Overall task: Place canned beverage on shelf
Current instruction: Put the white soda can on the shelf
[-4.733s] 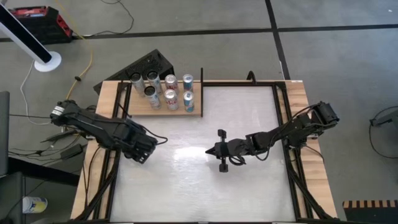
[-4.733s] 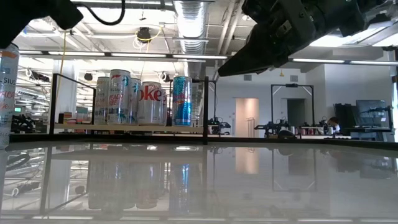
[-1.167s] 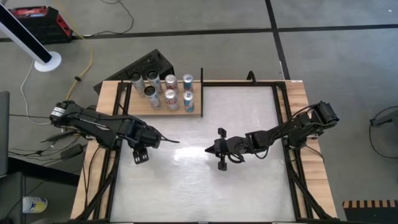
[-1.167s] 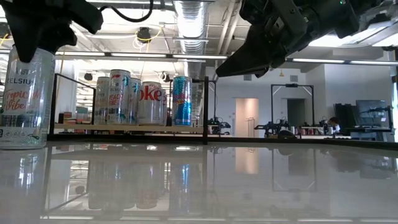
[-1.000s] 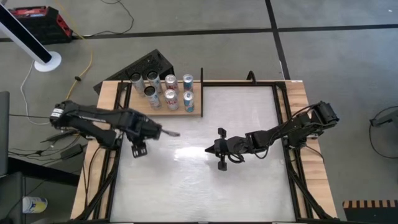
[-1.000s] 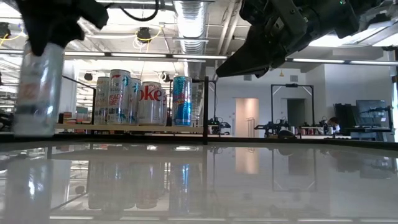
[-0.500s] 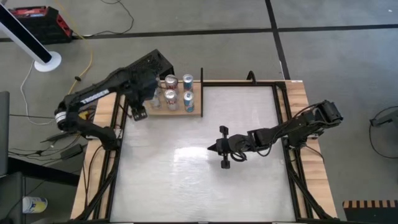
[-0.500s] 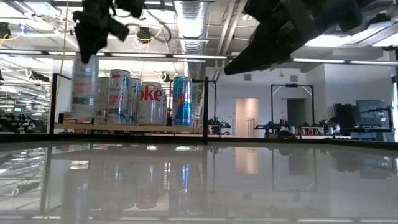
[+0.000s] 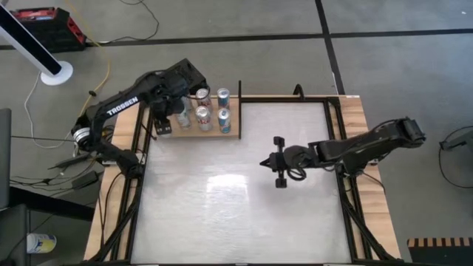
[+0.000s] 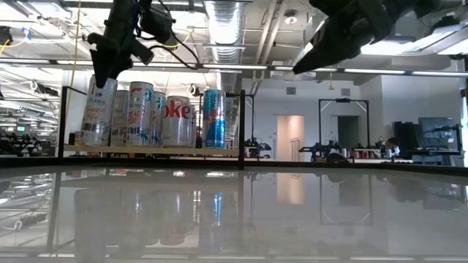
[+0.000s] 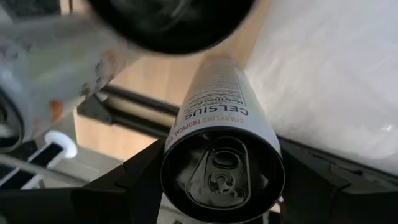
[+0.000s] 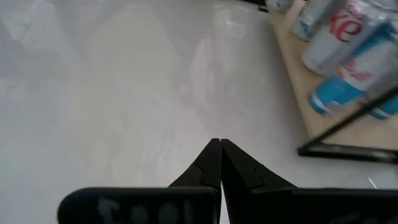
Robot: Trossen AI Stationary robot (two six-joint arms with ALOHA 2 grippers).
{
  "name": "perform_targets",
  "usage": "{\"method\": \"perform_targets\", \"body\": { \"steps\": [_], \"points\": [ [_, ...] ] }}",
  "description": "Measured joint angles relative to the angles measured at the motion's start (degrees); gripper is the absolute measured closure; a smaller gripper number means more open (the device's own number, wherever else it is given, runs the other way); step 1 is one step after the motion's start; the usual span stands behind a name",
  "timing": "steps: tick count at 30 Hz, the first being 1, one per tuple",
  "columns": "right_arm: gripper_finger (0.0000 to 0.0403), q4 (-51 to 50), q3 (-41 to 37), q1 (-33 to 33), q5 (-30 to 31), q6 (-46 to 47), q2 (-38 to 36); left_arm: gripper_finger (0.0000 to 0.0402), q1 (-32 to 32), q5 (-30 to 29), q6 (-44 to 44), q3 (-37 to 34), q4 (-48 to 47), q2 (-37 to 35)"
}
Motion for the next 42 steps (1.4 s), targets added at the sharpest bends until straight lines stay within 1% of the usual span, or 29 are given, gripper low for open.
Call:
{"method": "perform_targets", "body": {
  "steps": [4,9,17,26,33,42],
  "points": [
    [0.0376,-4.12,0.04,-1.23,-0.02,-0.05,-4.96,0.0164,1.86,-0.28,2.1,0.53,0.15,0.11],
    [0.0376,-9.29,0.05,-1.61,-0.15,-0.04,-10.66,0.0164,4.12,1.26,5.16,0.57,2.81,0.07],
    [0.0376,-15.54,0.02,-1.65,-0.11,-0.49,-17.69,0.0164,6.65,1.86,8.12,0.61,4.88,-0.04],
    [0.0376,-18.48,0.02,-3.51,-0.07,-3.52,-25.08,0.0164,7.06,2.4,9.13,0.61,5.93,-0.04],
    [0.0376,-21.42,0.02,-5.74,-0.04,-3.72,-28.66,0.0164,7.06,2.39,9.6,0.63,6.78,-0.06],
    [0.0376,-22.35,0.02,-8.13,0.02,-3.51,-28.87,0.0164,7.04,2.65,10.2,0.63,6.82,-0.06]
  ]
}}
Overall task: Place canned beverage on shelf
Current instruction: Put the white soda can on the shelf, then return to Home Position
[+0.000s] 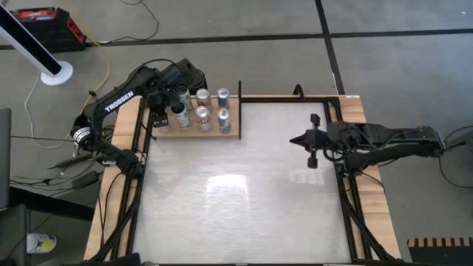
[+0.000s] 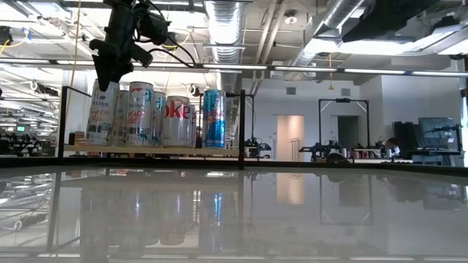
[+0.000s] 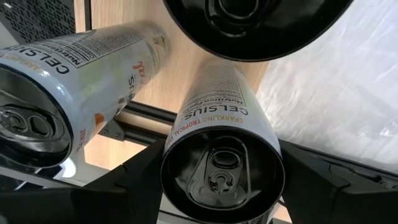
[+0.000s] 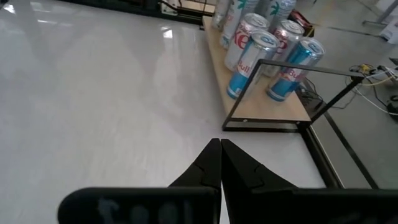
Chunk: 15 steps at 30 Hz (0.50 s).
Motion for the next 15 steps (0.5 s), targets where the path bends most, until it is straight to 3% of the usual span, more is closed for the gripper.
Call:
{"method": "perform_targets", "body": {
  "steps": [3,10,15],
  "points": [
    [0.0376,0.01,0.0,-0.36,0.0,0.03,0.01,0.0159,0.0,-0.45,-0.45,0.0,0.21,0.0],
    [0.0376,-0.05,0.0,-0.34,0.02,0.03,-0.06,0.0074,0.0,-1.92,-2.15,-0.04,0.46,0.04],
    [0.0376,-0.07,0.0,-0.32,0.02,0.03,-0.06,0.0065,0.0,-3.0,-2.14,-0.04,-0.04,0.04]
  ]
}}
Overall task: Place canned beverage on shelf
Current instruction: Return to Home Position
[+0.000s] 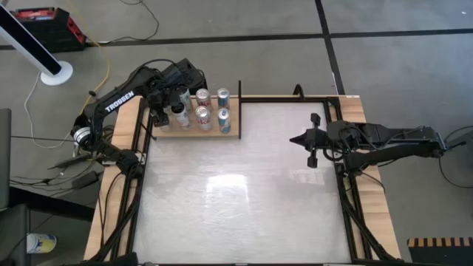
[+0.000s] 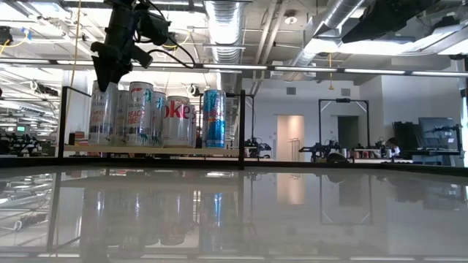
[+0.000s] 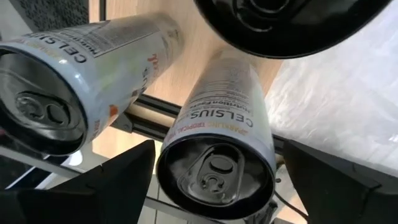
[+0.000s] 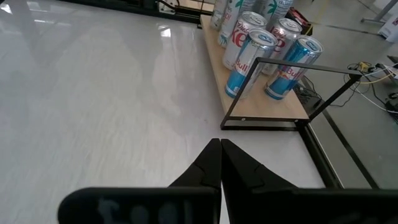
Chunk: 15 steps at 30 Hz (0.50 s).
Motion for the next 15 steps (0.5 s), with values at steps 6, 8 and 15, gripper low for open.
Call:
{"method": "perform_targets", "body": {
  "steps": [6,8,15],
  "points": [
    [0.0376,0.02,0.0,-0.02,0.06,-0.33,0.0,0.0062,-0.34,-2.09,-0.21,1.97,-0.4,0.02],
    [0.0376,0.02,0.0,-0.02,0.08,-0.46,0.0,0.0062,-0.81,-1.72,-0.69,4.25,-0.63,0.02],
    [0.0376,0.09,-0.02,-1.73,0.09,0.28,-1.68,0.0061,-3.52,0.88,-3.78,15.18,-3.15,-0.62]
  ]
}}
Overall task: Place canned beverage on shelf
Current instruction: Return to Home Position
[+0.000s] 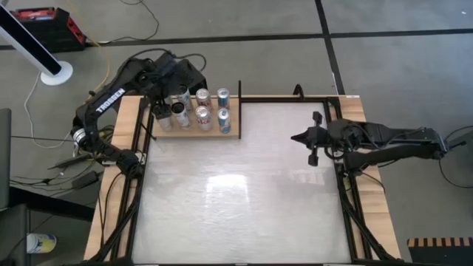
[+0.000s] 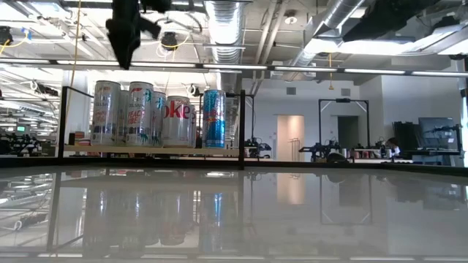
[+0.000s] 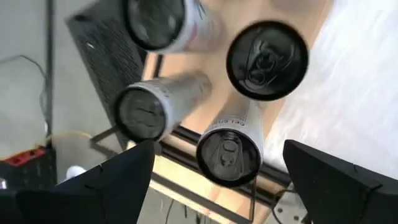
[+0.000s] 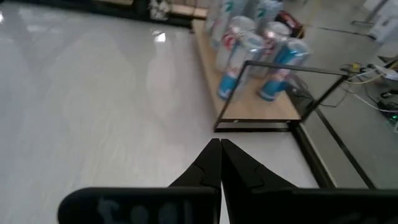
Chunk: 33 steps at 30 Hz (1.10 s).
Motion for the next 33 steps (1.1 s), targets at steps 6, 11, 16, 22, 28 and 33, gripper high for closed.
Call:
{"method": "perform_targets", "body": {
  "steps": [6,11,16,22,28,33],
  "points": [
    [0.0376,0.01,-0.07,-2.75,-0.03,2.72,-5.35,0.0061,-2.81,12.35,-6.87,2.73,2.84,-5.18],
    [0.0376,15.28,-7.54,-3.56,-1.18,5.3,-12.43,0.0075,-10.27,28.06,-12.61,-9.01,21.35,-16.87],
    [0.0376,27.9,-16.04,-3.53,-3.21,7.91,-14.86,0.0106,-24.87,23.56,-17.9,-30.91,51.39,-30.9],
    [0.0376,25.84,-18.62,-3.59,-3.15,11.06,-14.76,0.0131,-35.35,14.33,-20.21,-55.1,77.67,-43.99],
    [0.0376,20.33,-20.41,-3.58,-3.1,18.46,-14.69,0.0154,-35.82,13.07,-23.3,-71.83,87.23,-52.31],
    [0.0376,38.91,-31.19,-2.92,-4.6,20.36,-14.73,0.019,-35.82,13.7,-24.74,-79.75,91.98,-58.64]
  ]
}}
